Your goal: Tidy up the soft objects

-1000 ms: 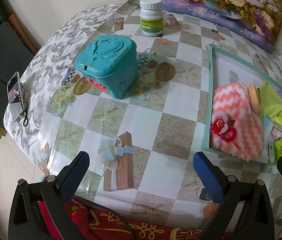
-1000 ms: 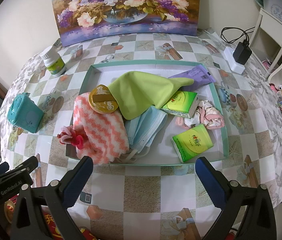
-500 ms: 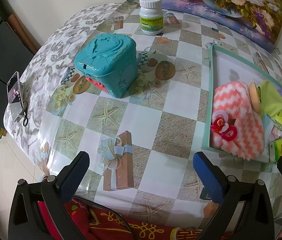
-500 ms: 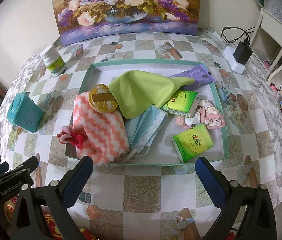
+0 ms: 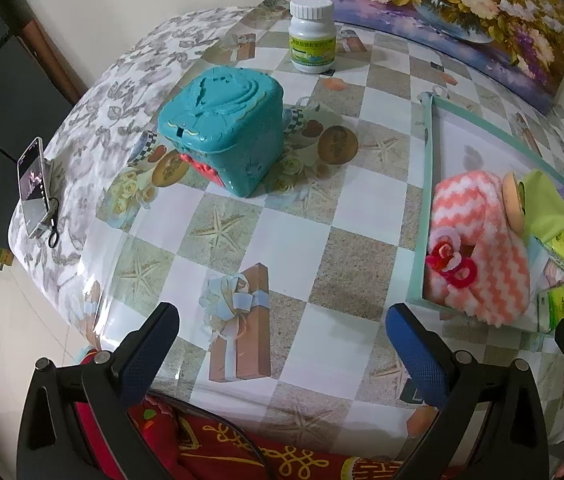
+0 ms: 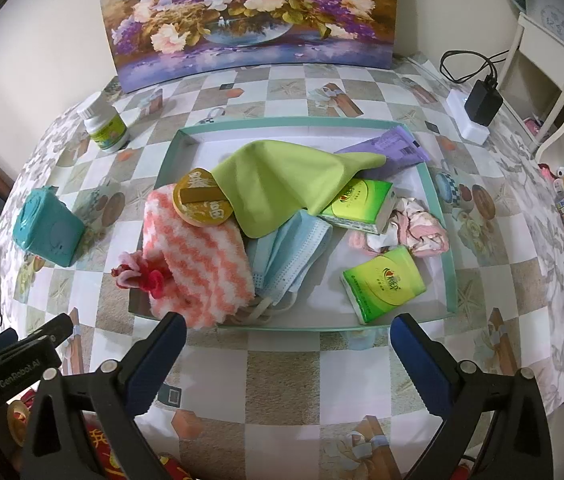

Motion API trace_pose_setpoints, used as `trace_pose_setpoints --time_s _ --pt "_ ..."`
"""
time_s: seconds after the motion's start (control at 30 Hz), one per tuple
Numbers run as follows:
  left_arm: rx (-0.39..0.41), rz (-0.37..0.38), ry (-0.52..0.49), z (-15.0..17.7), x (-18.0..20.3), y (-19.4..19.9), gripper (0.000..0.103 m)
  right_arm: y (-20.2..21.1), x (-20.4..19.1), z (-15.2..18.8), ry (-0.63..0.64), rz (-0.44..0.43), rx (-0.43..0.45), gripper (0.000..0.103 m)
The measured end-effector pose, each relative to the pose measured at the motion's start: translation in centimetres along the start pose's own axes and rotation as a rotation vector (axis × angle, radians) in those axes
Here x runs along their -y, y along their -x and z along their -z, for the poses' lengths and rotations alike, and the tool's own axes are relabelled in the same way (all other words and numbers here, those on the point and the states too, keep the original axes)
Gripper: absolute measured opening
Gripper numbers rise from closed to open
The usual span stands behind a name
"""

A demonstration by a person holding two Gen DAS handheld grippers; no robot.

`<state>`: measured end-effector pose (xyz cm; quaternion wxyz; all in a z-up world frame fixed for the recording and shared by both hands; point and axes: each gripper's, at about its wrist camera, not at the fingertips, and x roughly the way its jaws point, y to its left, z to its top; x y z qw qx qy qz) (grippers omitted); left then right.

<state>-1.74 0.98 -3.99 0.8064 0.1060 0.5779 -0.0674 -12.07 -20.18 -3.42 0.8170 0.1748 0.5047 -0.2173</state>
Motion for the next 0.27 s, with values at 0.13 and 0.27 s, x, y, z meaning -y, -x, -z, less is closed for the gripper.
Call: trace_pose_setpoints --time_s 0.13,0.27 --pt "0.000 0.000 0.001 -0.01 -0.05 0.03 0.103 0.00 0.22 -0.20 -0.002 -0.001 -0.002 0.103" --pt "-0.007 0.004 0.002 -0.02 -0.05 -0.10 0.103 0.05 0.20 -0.36 -0.003 0.000 -0.003 0.103"
